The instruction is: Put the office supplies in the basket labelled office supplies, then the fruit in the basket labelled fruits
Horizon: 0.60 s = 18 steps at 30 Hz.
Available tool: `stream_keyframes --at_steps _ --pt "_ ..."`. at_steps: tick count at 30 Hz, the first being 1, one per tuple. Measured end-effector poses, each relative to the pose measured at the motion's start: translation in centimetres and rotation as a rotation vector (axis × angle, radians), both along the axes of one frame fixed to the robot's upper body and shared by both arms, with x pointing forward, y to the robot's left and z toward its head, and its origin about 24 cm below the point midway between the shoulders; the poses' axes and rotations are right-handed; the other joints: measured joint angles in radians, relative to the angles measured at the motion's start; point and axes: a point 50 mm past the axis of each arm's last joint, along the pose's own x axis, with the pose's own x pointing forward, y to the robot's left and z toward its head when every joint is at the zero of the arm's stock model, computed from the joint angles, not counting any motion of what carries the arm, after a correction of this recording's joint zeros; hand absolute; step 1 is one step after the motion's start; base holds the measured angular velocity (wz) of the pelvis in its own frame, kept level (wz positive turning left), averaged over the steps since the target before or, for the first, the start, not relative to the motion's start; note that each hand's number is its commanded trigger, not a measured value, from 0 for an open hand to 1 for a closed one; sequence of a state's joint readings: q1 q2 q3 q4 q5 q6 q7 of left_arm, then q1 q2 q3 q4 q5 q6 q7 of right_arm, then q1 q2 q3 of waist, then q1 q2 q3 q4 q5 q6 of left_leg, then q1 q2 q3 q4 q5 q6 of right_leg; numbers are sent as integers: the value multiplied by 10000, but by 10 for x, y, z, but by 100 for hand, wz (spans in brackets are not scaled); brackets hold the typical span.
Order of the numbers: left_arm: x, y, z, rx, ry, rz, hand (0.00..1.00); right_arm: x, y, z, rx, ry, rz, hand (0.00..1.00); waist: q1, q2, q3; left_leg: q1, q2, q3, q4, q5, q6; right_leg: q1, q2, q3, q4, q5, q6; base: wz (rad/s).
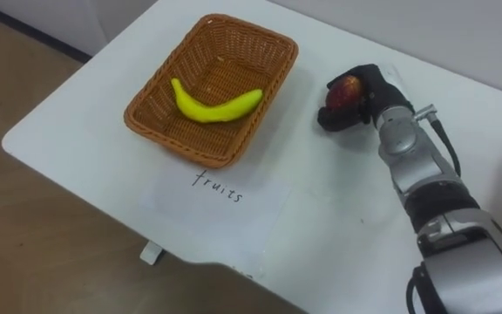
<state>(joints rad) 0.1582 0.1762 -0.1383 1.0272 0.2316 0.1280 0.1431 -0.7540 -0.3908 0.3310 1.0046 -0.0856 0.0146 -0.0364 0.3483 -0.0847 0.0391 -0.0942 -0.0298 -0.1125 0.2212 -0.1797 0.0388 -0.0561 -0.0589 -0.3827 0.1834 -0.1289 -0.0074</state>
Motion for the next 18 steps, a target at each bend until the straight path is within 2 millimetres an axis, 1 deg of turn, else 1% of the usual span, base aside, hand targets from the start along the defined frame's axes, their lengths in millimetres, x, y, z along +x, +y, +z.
stream_keyframes --at_steps 1,2,4,5,6,7,9,11,12,14,18 --pt "0 0 0 17 -1 11 0 0 0 0 15 44 41 100 -50 3 -7 31 0 -3 1 0 0 37 0 11 -3 0 0 5" --pt "0 0 0 31 7 52 0 0 2 -1 58 179 164 100 -167 -17 -67 42 0 -15 -1 0 0 66 0 3 -4 0 0 4" --pt "3 1 1 52 -89 123 0 1 7 0 145 278 390 100 -253 -45 -91 69 2 -1 13 1 0 103 0 -1 -7 0 0 2" --pt "3 2 2 86 -142 223 0 2 11 3 180 214 554 100 -353 -46 -97 124 1 -1 11 2 0 156 -6 -5 -5 0 1 0" --pt "5 3 2 172 -218 290 0 3 15 7 158 62 746 100 -431 -42 -121 195 1 10 9 2 0 221 -28 -15 -4 -1 1 0" --pt "5 4 2 239 -240 335 0 4 16 9 168 -13 804 100 -454 -46 -153 231 1 17 9 2 0 255 -55 -15 -5 -1 1 0" --pt "8 8 4 516 -417 558 0 6 22 16 212 -296 1008 100 -488 -69 -193 576 4 43 -53 3 1 556 -60 73 -10 -18 27 -4" --pt "7 11 4 633 -411 753 0 7 26 22 246 -561 1205 100 -481 -98 -226 889 6 61 -189 3 2 804 -42 159 -41 -34 46 -7" --pt "5 12 4 671 -380 870 0 8 29 25 292 -669 1286 100 -515 -139 -284 998 -1 68 -211 1 4 961 10 159 -116 -34 46 -4" --pt "4 14 5 800 -397 1036 0 9 33 31 325 -900 1473 100 -605 -206 -351 1091 -2 53 -254 0 4 1091 21 154 -154 -34 46 0" --pt "-4 15 4 911 -136 1130 0 10 42 41 215 -1351 1847 100 -667 -193 -375 1441 2 56 -353 -1 4 1426 44 211 -159 -33 45 1"
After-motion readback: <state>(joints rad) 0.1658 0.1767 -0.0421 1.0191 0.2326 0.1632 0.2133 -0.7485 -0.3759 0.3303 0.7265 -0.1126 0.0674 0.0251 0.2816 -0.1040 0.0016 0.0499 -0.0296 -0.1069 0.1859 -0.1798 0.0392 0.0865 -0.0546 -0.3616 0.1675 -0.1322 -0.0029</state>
